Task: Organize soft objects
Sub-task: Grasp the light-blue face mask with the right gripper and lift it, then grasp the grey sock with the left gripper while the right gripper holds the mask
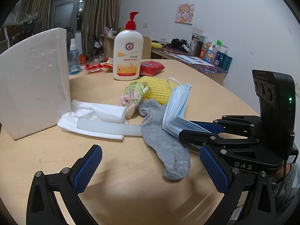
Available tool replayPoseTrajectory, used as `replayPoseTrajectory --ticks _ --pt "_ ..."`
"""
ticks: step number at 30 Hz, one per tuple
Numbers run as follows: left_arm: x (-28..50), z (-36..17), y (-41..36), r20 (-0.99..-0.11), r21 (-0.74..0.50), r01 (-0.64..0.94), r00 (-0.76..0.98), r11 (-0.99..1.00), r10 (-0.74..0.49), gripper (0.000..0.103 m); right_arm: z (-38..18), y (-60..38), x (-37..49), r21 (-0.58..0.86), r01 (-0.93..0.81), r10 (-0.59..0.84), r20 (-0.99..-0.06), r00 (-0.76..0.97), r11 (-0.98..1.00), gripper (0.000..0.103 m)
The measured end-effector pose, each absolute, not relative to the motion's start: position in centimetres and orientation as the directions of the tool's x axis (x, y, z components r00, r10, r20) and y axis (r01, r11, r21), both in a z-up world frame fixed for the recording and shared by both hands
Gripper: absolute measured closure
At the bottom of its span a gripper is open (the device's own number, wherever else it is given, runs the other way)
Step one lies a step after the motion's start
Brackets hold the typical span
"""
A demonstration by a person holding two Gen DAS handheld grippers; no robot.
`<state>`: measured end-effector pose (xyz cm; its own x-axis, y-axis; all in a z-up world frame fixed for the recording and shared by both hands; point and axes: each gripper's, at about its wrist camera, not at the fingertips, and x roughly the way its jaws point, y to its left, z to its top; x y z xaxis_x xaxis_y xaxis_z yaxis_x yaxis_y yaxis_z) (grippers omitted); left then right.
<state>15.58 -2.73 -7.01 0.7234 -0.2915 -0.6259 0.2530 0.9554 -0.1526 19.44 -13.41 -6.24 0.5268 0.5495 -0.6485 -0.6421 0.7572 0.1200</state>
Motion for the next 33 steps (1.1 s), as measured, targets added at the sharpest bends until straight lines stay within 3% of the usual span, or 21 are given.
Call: replayPoseTrajectory --ticks 1,3,6,19,33 --pt "15.6 -7.0 -2.7 -0.626 -0.155 0.248 0.724 0.956 -0.289 0.000 -6.4 -13.2 19.5 0.107 -0.644 0.541 -0.656 0.527 0.758 0.077" --pt "15.6 -7.1 -2.6 -0.628 -0.161 0.241 0.723 0.957 -0.288 0.000 -6.6 -12.9 19.4 0.096 -0.653 0.538 -0.662 0.522 0.751 0.095" --pt "15.6 -7.1 -2.8 -0.631 -0.162 0.246 0.719 0.955 -0.293 0.000 -6.2 -13.4 19.2 0.124 -0.655 0.565 -0.638 0.523 0.746 0.099" --pt "17.0 -7.4 -6.0 -0.668 -0.145 0.276 0.681 0.950 -0.300 0.000 -4.1 -18.1 17.5 0.175 -0.604 0.588 -0.543 0.600 0.777 0.099" --pt "18.6 -9.2 -7.6 -0.749 -0.104 0.248 0.618 0.963 -0.240 0.046 -4.2 -19.8 17.1 0.216 -0.580 0.595 -0.522 0.611 0.785 0.099"
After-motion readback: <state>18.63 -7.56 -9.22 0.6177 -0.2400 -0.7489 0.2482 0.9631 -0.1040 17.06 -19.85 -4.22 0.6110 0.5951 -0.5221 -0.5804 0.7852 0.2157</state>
